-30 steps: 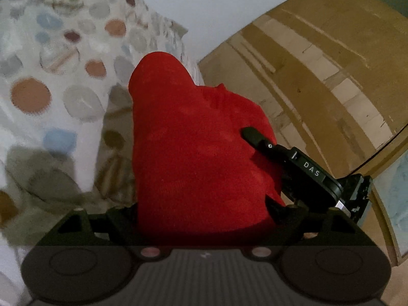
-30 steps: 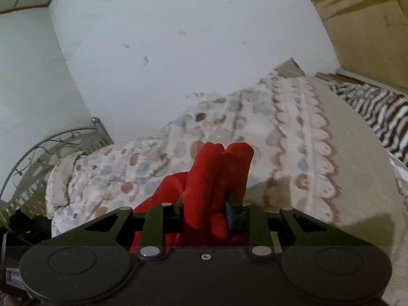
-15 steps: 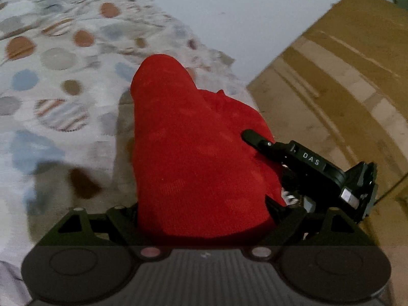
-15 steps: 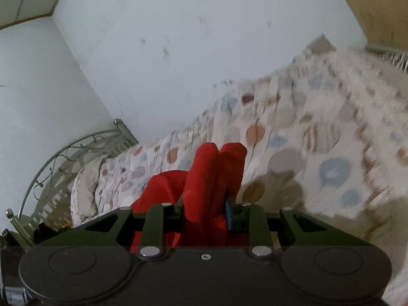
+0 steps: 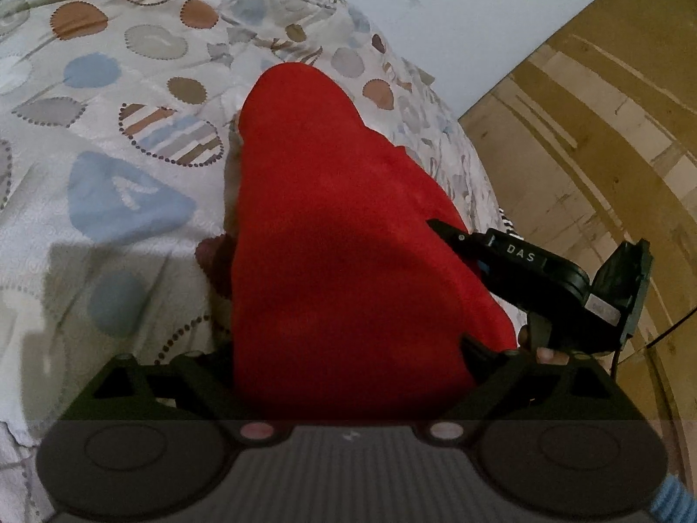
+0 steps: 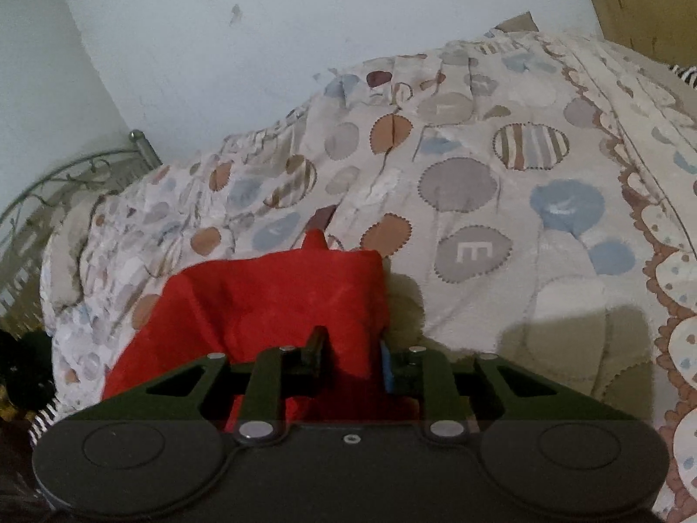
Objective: Fold small clothes
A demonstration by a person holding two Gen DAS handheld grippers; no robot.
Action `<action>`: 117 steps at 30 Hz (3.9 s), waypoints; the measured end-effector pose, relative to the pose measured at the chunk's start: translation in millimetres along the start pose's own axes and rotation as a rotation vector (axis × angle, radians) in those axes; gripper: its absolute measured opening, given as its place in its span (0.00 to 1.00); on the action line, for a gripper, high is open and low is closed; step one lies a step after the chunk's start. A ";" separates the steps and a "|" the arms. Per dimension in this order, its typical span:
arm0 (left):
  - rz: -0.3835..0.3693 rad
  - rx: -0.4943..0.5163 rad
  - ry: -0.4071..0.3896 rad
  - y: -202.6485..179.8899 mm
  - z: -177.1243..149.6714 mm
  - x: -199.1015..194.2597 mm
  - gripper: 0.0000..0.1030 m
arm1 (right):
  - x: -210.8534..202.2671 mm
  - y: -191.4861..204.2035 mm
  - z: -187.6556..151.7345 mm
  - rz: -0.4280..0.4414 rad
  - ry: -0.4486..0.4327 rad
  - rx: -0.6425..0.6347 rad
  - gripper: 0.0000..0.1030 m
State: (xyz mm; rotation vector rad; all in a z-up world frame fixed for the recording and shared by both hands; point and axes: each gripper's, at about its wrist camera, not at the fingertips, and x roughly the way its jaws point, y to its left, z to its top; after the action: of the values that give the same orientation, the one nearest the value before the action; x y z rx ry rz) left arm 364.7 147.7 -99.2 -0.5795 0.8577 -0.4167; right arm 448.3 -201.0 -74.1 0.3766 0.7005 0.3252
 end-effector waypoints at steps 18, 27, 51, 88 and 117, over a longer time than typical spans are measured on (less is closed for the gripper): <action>0.211 0.078 -0.077 -42.7 0.7 -39.3 0.99 | -36.7 19.3 -1.3 -0.065 -0.080 -0.120 0.93; 0.315 0.126 -0.207 -76.5 -5.2 -82.1 0.99 | -92.3 42.0 -7.6 -0.074 -0.167 -0.204 0.99; 0.444 0.310 -0.442 -155.2 -81.3 -180.3 0.99 | -250.3 80.3 -62.3 -0.048 -0.359 -0.314 1.00; 0.482 0.333 -0.446 -111.1 -188.0 -194.8 1.00 | -309.7 87.5 -198.7 -0.235 -0.399 -0.299 1.00; 0.475 0.331 -0.422 -104.8 -185.5 -187.4 1.00 | -297.9 80.1 -197.8 -0.249 -0.370 -0.268 1.00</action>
State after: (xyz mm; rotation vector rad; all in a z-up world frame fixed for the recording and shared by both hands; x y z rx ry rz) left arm 94.0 115.1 -20.5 -0.1338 0.4808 0.0061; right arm 87.4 -208.0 -11.2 0.0862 0.3286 0.1048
